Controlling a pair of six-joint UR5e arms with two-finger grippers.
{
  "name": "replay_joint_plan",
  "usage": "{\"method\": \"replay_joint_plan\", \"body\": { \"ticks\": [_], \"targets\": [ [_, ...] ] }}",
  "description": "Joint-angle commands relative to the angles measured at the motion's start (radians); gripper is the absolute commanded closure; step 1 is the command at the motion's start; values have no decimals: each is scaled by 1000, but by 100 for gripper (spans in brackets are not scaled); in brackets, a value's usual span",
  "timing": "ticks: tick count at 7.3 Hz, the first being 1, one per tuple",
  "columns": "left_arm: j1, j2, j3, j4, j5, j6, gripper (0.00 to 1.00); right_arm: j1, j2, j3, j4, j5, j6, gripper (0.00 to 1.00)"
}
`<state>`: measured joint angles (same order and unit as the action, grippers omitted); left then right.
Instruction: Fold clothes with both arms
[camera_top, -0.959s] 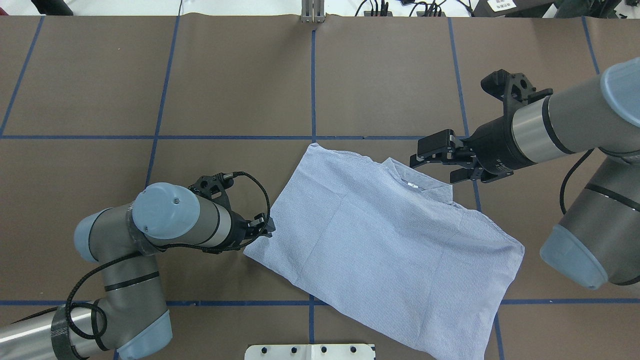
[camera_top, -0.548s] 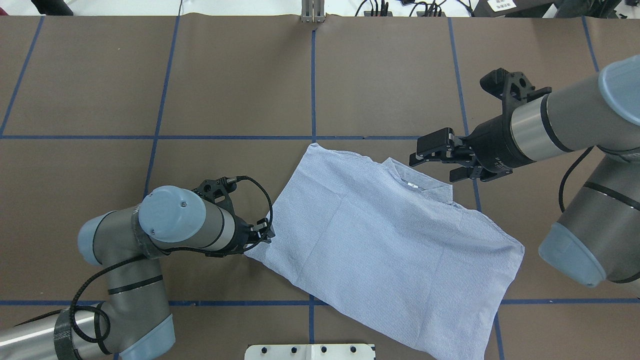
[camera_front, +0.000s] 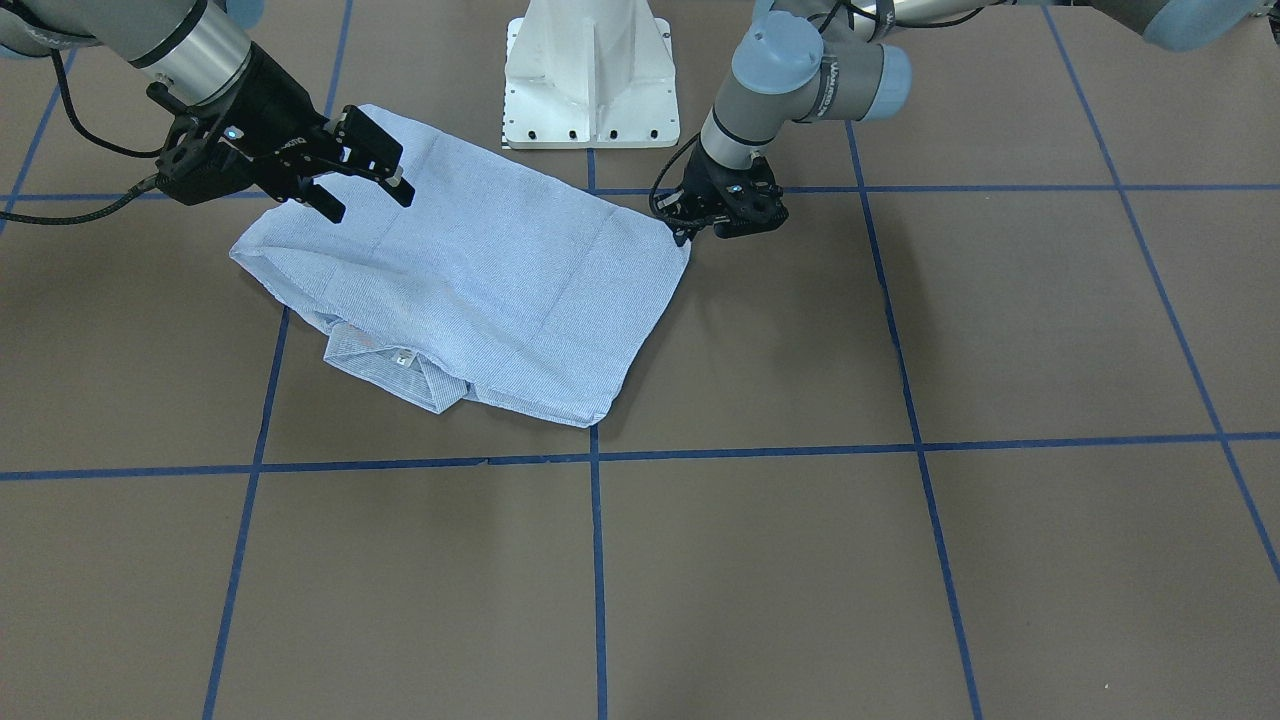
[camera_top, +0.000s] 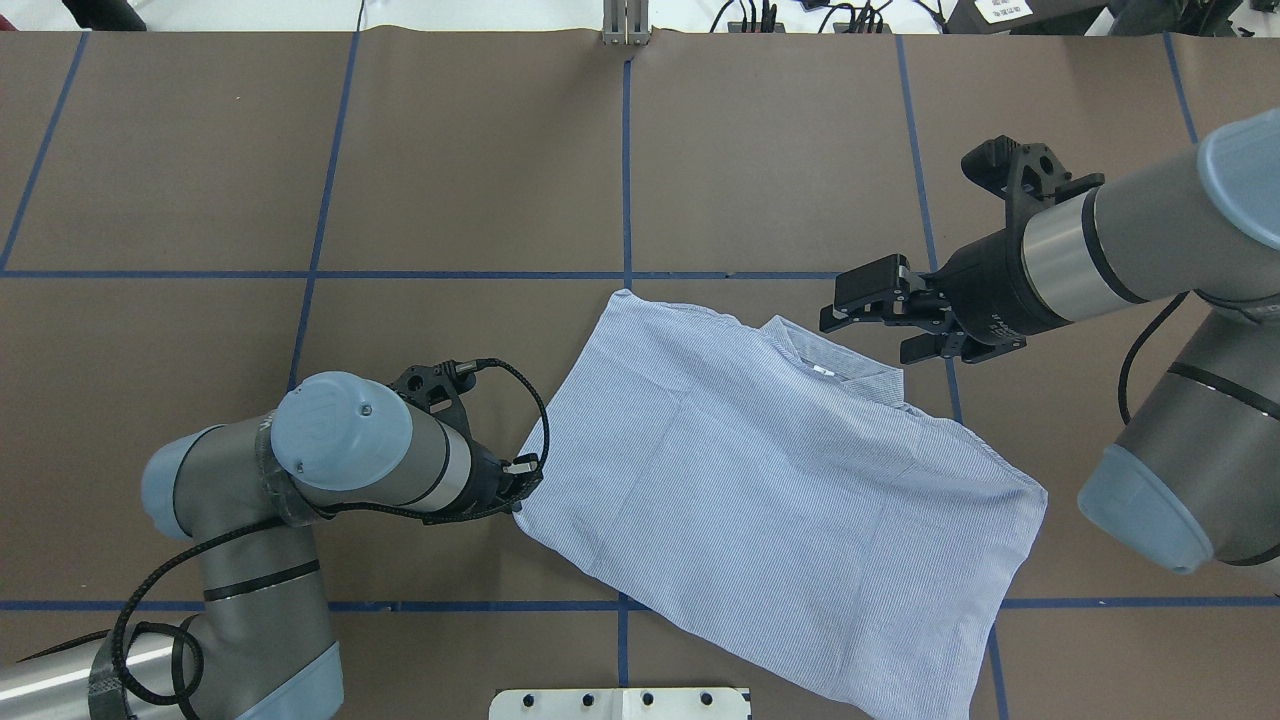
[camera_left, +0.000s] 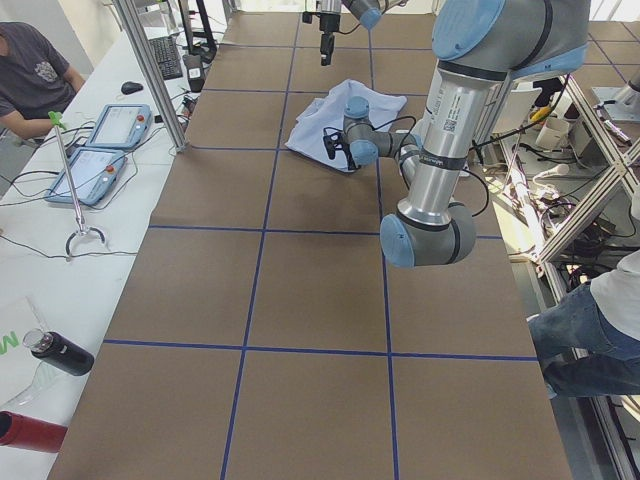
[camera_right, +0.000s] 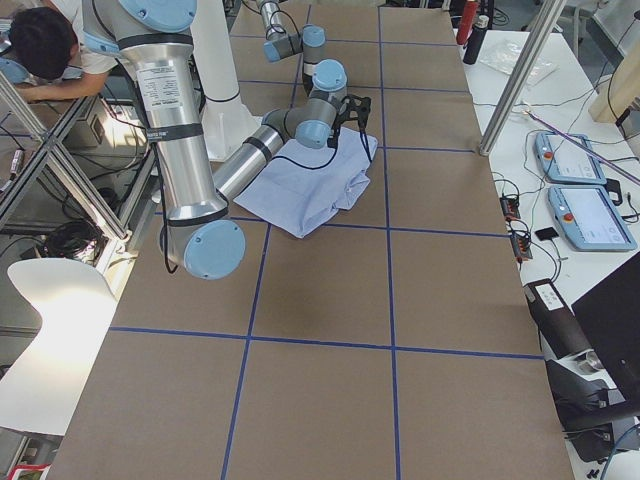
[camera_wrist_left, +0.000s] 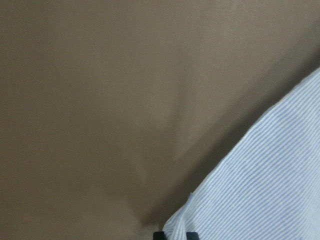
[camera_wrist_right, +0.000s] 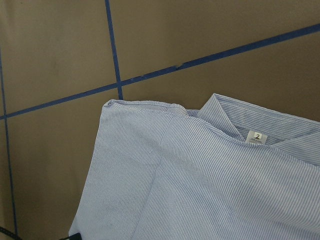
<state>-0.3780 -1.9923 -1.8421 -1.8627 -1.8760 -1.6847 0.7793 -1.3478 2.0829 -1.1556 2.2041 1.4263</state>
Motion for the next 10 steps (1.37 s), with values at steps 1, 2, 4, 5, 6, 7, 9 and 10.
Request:
{"method": "replay_joint_plan", "body": {
  "ticks": [1,2,4,5,6,7,9,10],
  "targets": [
    [-88,-28,-7,51,-11,9,100,3,-7,3,8,-3,0,0],
    [-176,-113,91,48,-11,20,100,5,-7,3,8,-6,0,0],
    [-318,-279,373,-74,-8,98,100,11,-2,3,8,-11,0,0],
    [-359,-334,514,-227,0,99,100,15,-2,3,8,-11,0,0],
    [-371,-411,659,-386,115,97,100,18,-1,2,8,-11,0,0],
    [-372,-462,764,-467,183,97,100,20,-1,2,8,-11,0,0],
    [-384,-470,800,-596,260,97,100,20,-1,-1,8,-12,0,0],
    [-384,-474,816,-618,271,97,100,20,-1,-7,8,-11,0,0]
  ]
}}
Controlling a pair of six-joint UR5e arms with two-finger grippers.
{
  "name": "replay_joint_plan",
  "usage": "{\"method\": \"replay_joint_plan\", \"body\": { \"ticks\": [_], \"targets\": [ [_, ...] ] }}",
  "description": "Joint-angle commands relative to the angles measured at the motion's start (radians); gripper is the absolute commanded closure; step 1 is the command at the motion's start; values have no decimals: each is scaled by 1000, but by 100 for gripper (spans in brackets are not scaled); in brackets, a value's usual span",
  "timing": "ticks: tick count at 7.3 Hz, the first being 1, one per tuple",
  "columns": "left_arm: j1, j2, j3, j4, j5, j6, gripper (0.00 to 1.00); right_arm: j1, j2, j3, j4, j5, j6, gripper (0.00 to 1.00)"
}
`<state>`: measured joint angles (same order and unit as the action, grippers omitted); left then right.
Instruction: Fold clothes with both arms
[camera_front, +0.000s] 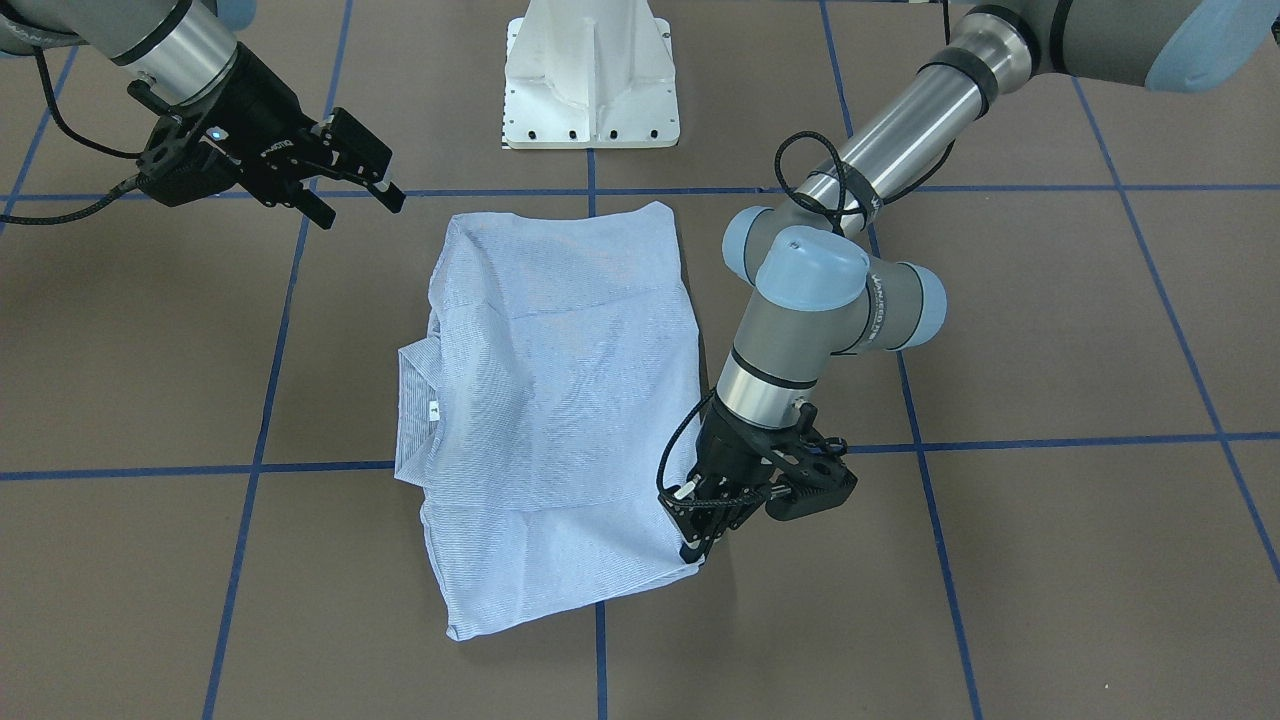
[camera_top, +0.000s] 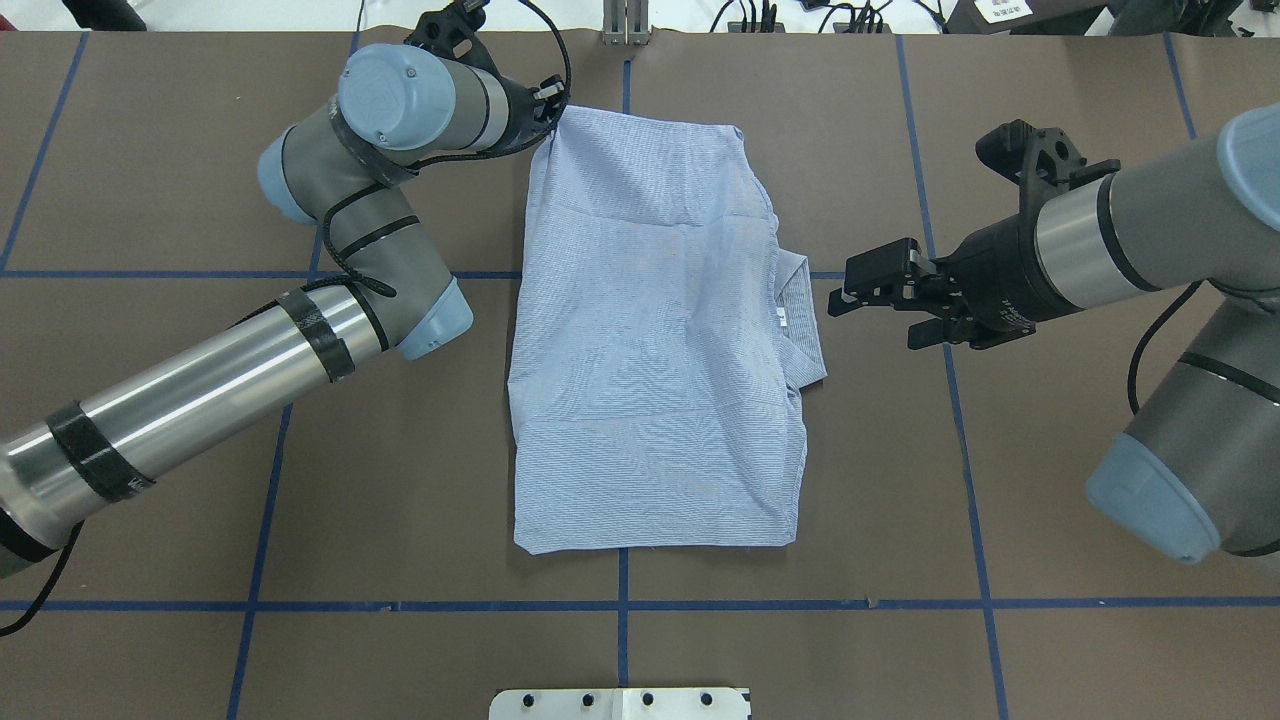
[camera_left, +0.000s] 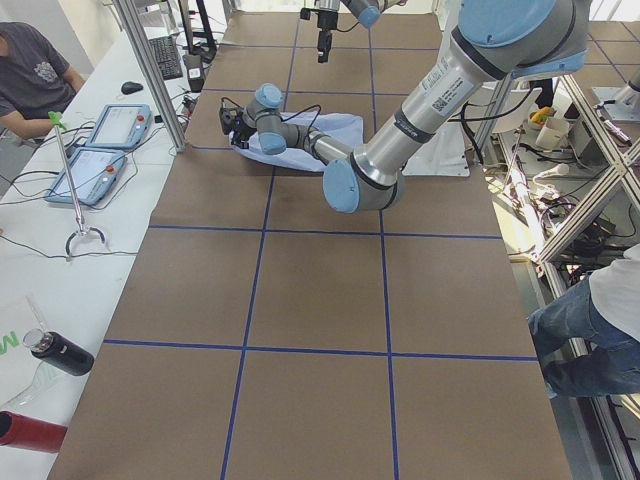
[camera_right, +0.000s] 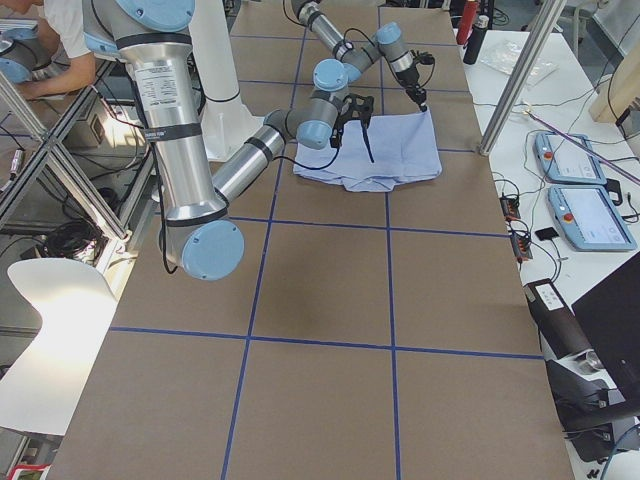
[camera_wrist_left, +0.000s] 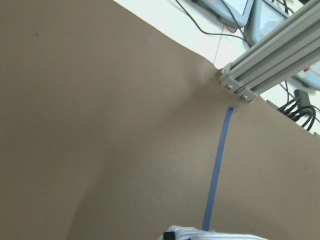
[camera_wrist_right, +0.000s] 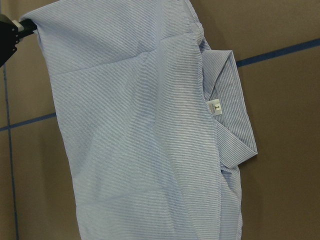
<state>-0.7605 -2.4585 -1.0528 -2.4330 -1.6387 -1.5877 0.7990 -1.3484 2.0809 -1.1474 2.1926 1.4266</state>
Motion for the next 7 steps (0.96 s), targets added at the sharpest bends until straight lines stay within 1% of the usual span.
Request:
{"method": "replay_joint_plan", "body": {
  "ticks": [1,2,3,4,5,6,7],
  "targets": [
    [-2,-8,30,-54,34,0,95,0,0,-12,0,0,-5,0],
    [-2,-8,30,-54,34,43,1,-1,2,-24,0,-2,-6,0],
    [-6,-8,24,-54,27,76,0,-4,2,-33,-2,-22,-21,0],
    [-41,-5,1,-46,-72,147,0,-12,21,-59,-9,-64,-84,0],
    [-84,28,-9,-38,-198,200,0,-23,85,-117,-15,-71,-90,0],
    [-94,121,-107,-38,-222,210,0,-33,142,-180,-15,-74,-90,0],
    [-100,222,-213,-35,-225,248,0,-49,194,-243,-17,-92,-92,0]
  ]
}}
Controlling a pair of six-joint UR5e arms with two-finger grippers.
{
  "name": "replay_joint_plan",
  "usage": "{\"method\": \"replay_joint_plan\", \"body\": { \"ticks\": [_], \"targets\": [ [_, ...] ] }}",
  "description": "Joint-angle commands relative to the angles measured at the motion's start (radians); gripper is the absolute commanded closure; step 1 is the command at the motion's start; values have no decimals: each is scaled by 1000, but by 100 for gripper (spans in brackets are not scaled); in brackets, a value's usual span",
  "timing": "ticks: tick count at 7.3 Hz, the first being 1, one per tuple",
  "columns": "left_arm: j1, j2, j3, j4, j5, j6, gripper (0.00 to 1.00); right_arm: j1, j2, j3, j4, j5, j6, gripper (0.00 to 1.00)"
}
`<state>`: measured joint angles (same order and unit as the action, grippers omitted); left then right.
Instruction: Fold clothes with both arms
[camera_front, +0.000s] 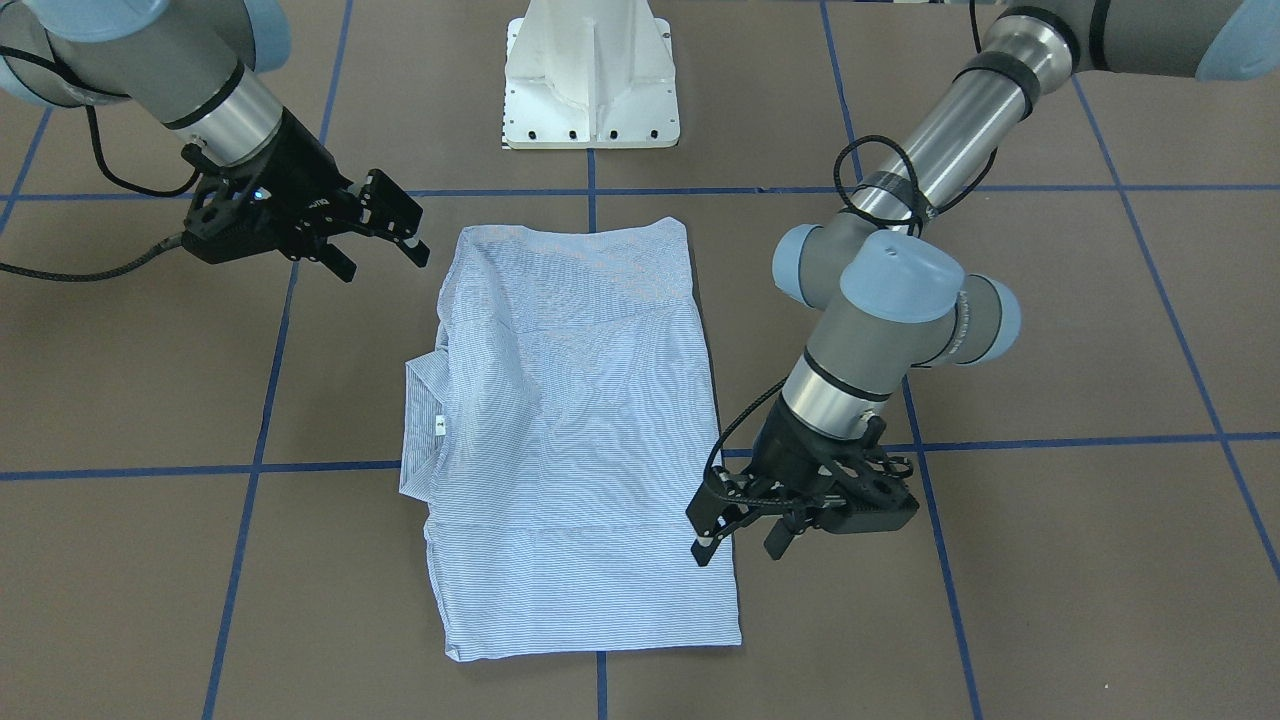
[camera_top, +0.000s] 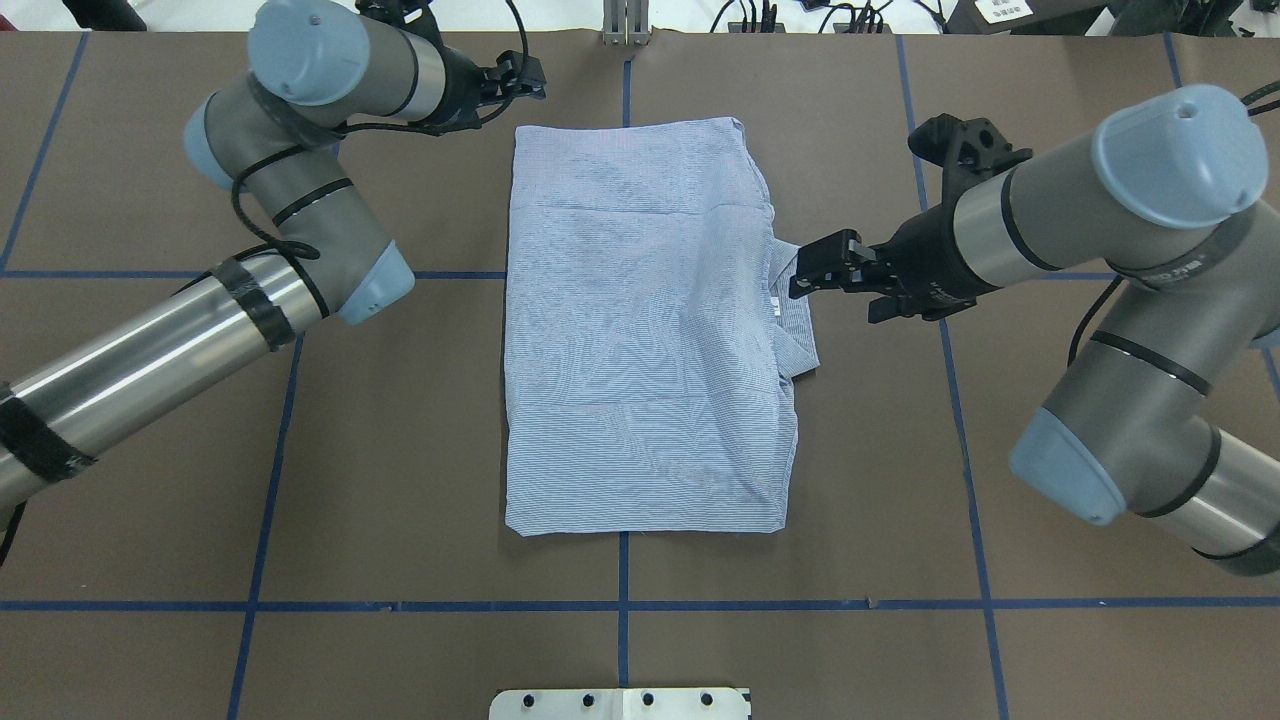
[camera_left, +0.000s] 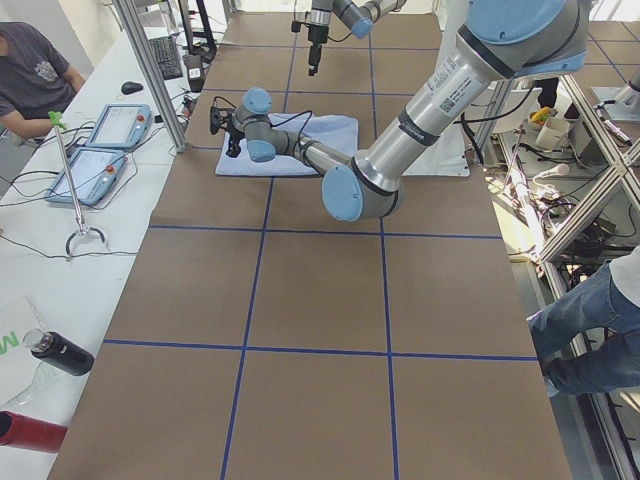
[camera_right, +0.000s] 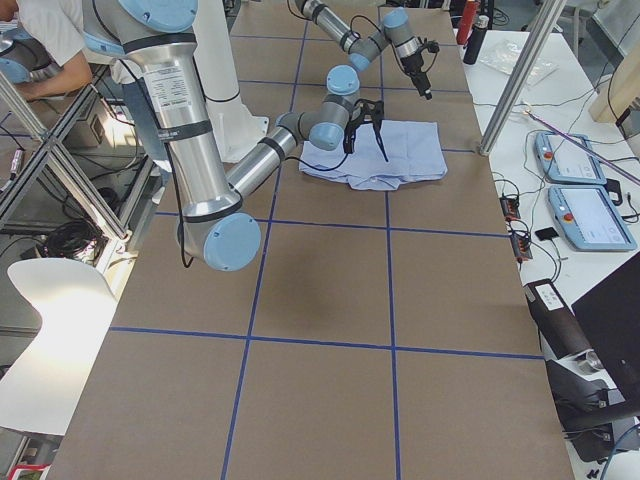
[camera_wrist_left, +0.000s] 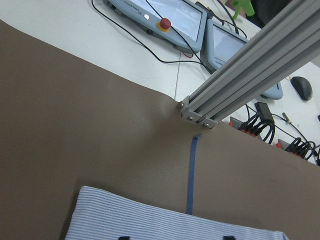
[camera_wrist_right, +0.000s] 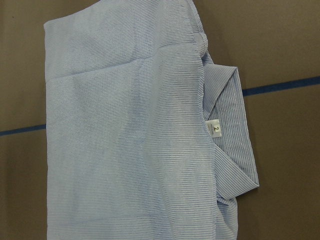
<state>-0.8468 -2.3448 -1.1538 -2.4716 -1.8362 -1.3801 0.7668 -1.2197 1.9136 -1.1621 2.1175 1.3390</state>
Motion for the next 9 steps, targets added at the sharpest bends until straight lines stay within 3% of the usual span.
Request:
{"method": "replay_joint_plan", "body": {
  "ticks": [1,3,5,6,9],
  "targets": [
    [-15,161,-165,3,-38,44,0,-50,87,-115,-2,-77,-14,0],
    [-17,180,-193,28,-63,41,0,-70,92,-149,-49,-122,-151,0],
    [-14,203,-327,165,-61,35,0,-63,88,-211,-38,-120,-239,0],
    [-14,194,-377,219,-57,33,0,-61,80,-211,-38,-96,-230,0],
    [15,188,-417,221,11,30,0,-61,58,-228,-47,30,-196,1]
  ]
}}
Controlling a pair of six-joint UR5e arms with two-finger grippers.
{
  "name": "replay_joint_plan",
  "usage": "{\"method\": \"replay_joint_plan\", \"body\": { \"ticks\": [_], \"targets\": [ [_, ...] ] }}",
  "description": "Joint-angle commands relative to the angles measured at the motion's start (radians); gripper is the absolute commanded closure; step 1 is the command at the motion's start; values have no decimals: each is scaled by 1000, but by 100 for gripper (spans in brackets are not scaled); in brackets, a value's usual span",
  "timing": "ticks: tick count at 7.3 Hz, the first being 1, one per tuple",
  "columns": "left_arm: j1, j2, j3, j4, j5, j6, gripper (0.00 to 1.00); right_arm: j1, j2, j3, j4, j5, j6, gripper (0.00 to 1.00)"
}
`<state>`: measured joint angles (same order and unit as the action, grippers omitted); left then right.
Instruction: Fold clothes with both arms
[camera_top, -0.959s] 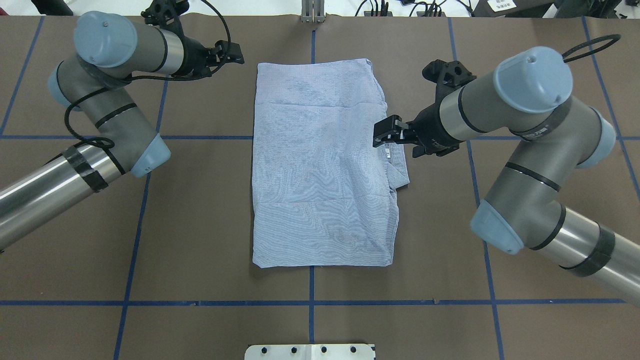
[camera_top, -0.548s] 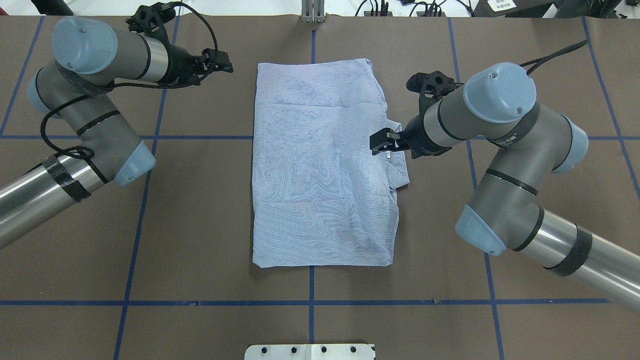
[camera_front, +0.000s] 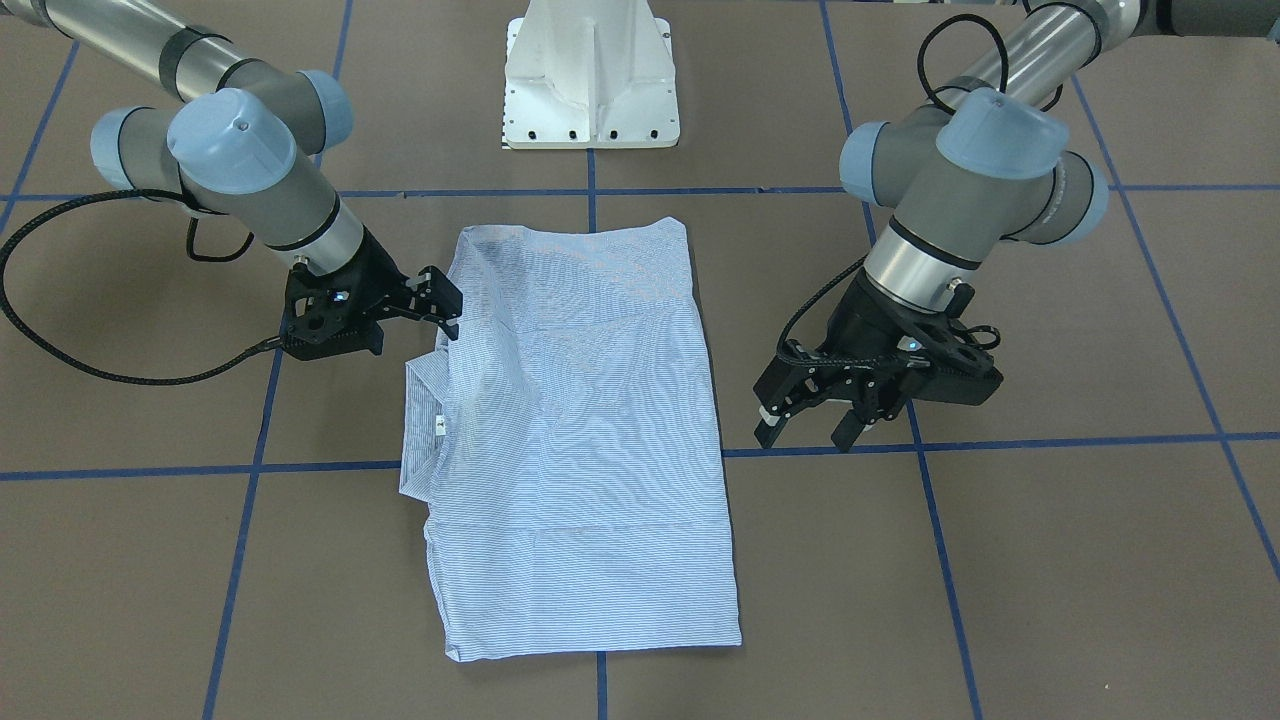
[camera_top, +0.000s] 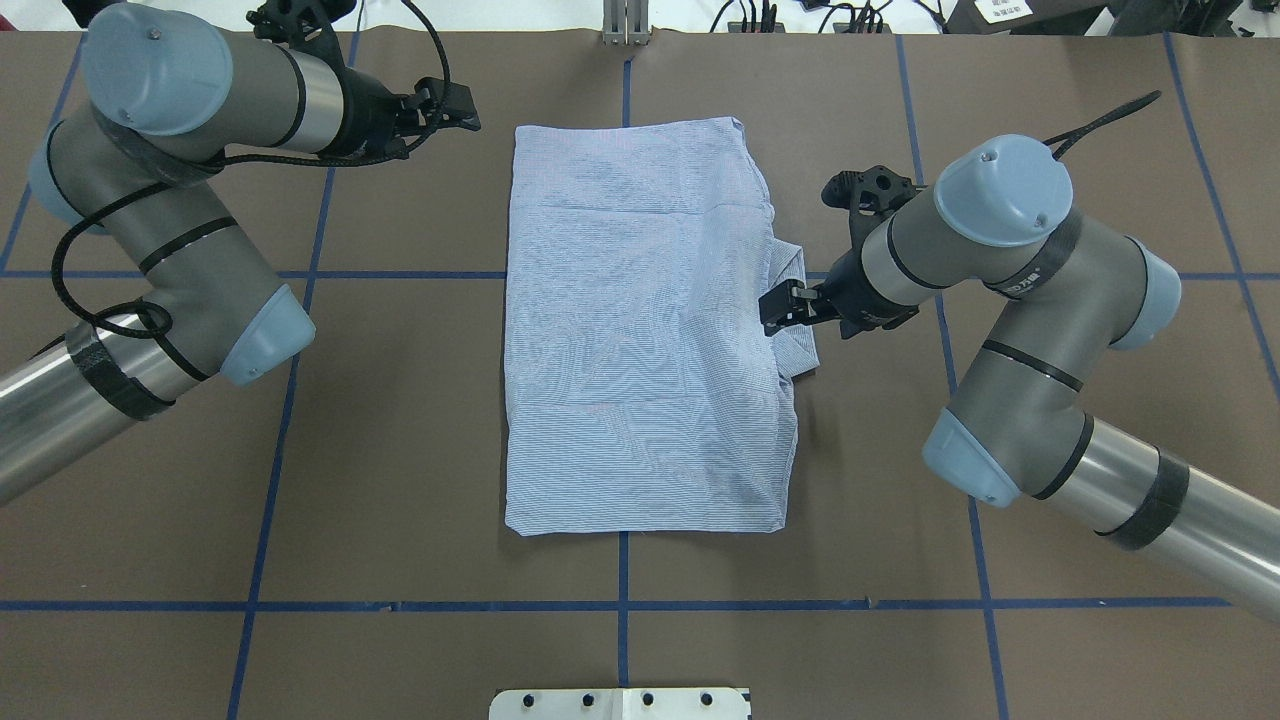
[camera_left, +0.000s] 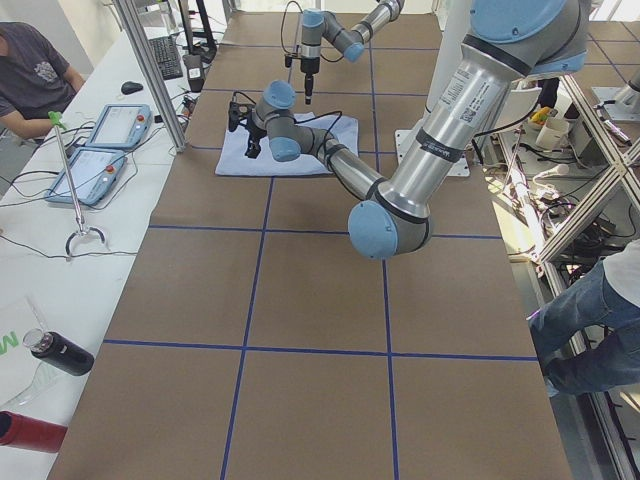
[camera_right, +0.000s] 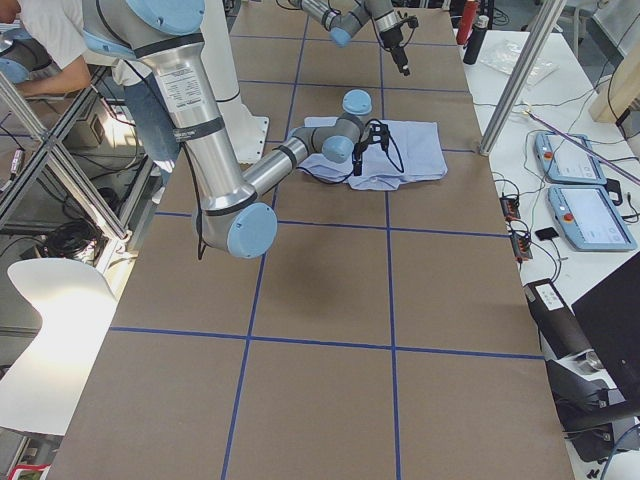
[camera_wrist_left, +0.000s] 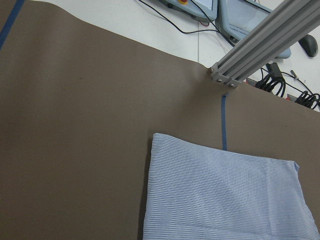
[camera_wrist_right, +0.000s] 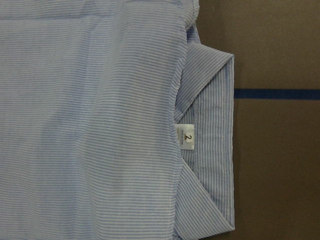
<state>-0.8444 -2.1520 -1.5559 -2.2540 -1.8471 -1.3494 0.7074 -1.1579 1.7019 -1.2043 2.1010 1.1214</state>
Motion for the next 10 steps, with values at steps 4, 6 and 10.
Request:
{"method": "replay_joint_plan", "body": {
  "ticks": [4,6,10],
  "targets": [
    [31,-49,-19,54,42,0,0,-11,27,-119,5,178,51,23],
    [31,-52,-19,59,63,0,0,-14,84,-155,5,180,49,30],
    [37,-52,-18,59,65,0,0,-37,110,-208,6,180,47,32]
  ]
}}
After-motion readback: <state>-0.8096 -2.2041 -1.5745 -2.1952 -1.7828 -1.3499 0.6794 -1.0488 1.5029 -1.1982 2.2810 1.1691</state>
